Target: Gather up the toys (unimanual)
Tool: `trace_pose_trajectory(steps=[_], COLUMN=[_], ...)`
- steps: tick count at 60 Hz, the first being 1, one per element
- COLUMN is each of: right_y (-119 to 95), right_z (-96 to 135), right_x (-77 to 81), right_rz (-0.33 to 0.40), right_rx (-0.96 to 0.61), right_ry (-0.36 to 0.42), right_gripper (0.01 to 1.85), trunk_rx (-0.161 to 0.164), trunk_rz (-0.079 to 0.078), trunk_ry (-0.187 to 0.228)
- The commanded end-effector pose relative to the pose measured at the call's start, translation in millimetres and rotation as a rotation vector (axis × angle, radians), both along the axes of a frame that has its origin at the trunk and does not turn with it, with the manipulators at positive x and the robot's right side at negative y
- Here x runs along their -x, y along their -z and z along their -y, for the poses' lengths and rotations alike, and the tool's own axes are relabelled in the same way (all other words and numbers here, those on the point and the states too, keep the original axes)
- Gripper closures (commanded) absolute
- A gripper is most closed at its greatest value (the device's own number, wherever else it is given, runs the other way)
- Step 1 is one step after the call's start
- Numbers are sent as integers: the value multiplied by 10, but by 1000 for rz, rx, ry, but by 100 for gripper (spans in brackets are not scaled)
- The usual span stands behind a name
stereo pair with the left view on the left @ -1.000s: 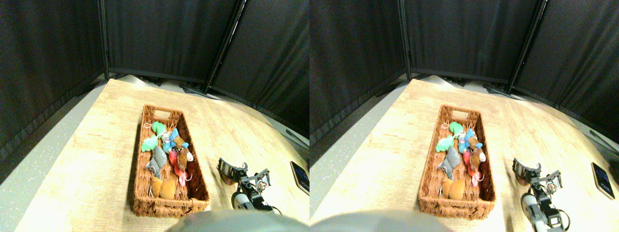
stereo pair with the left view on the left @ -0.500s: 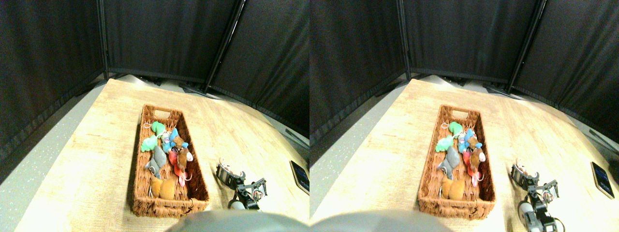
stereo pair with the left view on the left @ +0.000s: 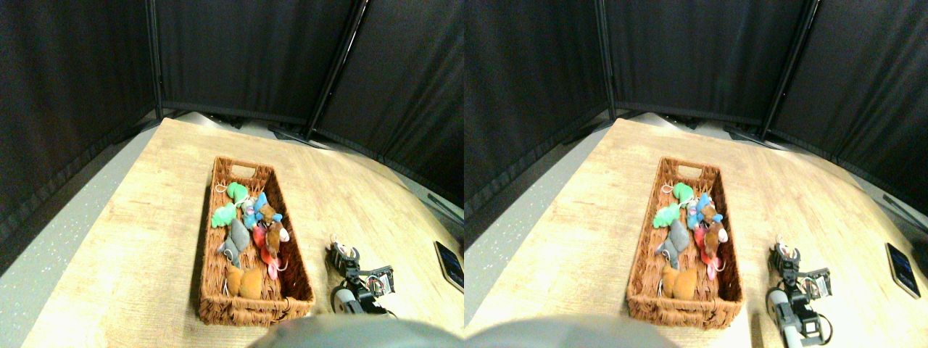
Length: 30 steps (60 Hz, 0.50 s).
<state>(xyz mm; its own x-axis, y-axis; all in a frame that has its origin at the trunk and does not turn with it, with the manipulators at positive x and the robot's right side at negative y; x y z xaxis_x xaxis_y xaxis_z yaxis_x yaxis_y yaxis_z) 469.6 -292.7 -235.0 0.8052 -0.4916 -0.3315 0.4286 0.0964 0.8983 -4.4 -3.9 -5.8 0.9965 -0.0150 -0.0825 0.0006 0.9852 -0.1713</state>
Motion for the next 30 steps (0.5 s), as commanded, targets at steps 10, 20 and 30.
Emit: trace_pose_trajectory(steps=[10, 20, 30], right_y=[-128, -387, -656], right_z=[-21, -209, -401], right_x=[-95, -146, -325], right_rz=[67, 106, 152], right_rx=[63, 129, 158], right_ry=[-54, -125, -300], right_gripper=[171, 170, 169], trunk_rx=[21, 29, 47], trunk_rz=[-15, -5, 12], trunk_ry=[-6, -7, -17])
